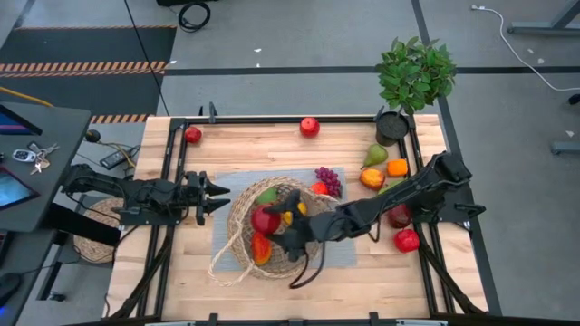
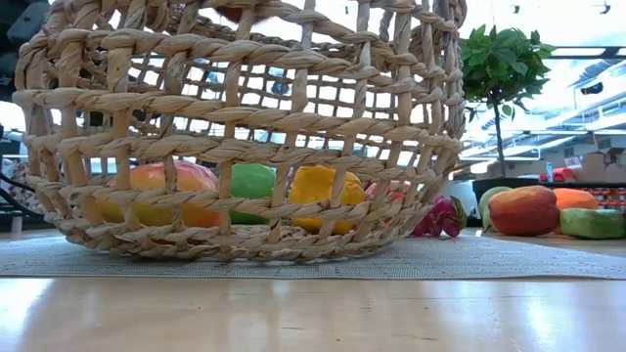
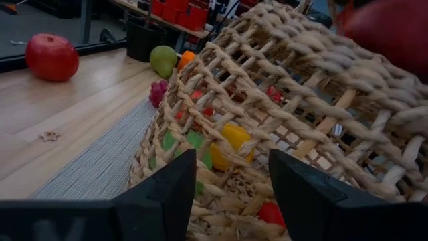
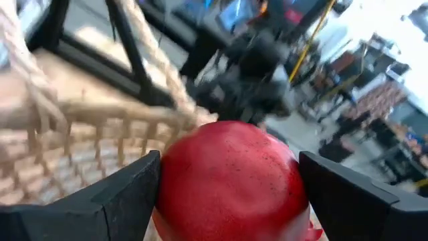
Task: Build produce basket
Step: Put the red pomegranate into the brown basket, then put the red apple into the brown basket
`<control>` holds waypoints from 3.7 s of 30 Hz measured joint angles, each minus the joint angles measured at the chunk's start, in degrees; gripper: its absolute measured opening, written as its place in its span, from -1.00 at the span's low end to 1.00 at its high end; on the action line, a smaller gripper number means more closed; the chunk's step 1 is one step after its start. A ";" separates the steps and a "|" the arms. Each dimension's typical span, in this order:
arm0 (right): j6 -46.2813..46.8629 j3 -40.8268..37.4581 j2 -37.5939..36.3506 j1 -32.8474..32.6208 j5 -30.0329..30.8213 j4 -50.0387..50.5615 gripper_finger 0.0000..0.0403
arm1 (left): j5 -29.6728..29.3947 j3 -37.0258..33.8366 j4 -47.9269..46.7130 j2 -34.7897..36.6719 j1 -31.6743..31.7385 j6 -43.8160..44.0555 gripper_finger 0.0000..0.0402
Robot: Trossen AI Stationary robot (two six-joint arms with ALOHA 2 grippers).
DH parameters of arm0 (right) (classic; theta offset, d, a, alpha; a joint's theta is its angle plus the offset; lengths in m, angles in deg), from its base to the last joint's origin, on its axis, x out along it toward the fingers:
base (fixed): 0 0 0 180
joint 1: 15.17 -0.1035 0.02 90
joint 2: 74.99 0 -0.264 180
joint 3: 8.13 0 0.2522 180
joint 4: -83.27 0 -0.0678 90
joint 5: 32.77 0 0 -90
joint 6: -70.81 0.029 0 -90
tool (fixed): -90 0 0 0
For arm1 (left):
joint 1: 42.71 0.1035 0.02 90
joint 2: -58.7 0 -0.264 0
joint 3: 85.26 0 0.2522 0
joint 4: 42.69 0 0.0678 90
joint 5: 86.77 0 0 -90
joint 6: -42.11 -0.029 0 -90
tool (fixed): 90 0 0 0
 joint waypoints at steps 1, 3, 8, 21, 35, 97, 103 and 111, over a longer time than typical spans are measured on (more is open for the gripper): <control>0.86 1.16 0.84 0.09 0.60 1.64 0.73 | -0.04 0.01 0.02 -0.18 0.00 0.00 -0.04; 2.32 3.29 2.16 0.67 0.70 6.45 0.73 | 0.03 0.01 -0.05 -0.40 0.01 -0.03 -0.04; 7.47 8.27 6.42 2.11 0.10 14.98 0.73 | -0.03 0.01 -0.17 -0.93 0.01 0.01 -0.01; 18.96 10.50 9.31 3.46 -4.72 23.99 0.77 | -0.01 0.01 -0.16 -0.98 0.01 0.01 -0.03; 23.92 15.73 8.78 4.33 -5.20 29.89 0.98 | -0.01 0.01 -0.14 -0.98 0.01 -0.03 -0.02; 80.66 -20.62 -35.96 16.80 -3.23 76.71 0.87 | 0.00 0.01 -0.07 -0.96 0.01 -0.03 -0.04; 78.99 -28.15 -36.65 22.68 -7.78 72.86 0.87 | 0.00 0.01 -0.07 -0.96 0.01 -0.02 -0.01; 73.96 -33.89 -36.65 31.02 -12.85 67.49 0.87 | -0.01 0.01 -0.07 -0.96 0.01 -0.02 -0.04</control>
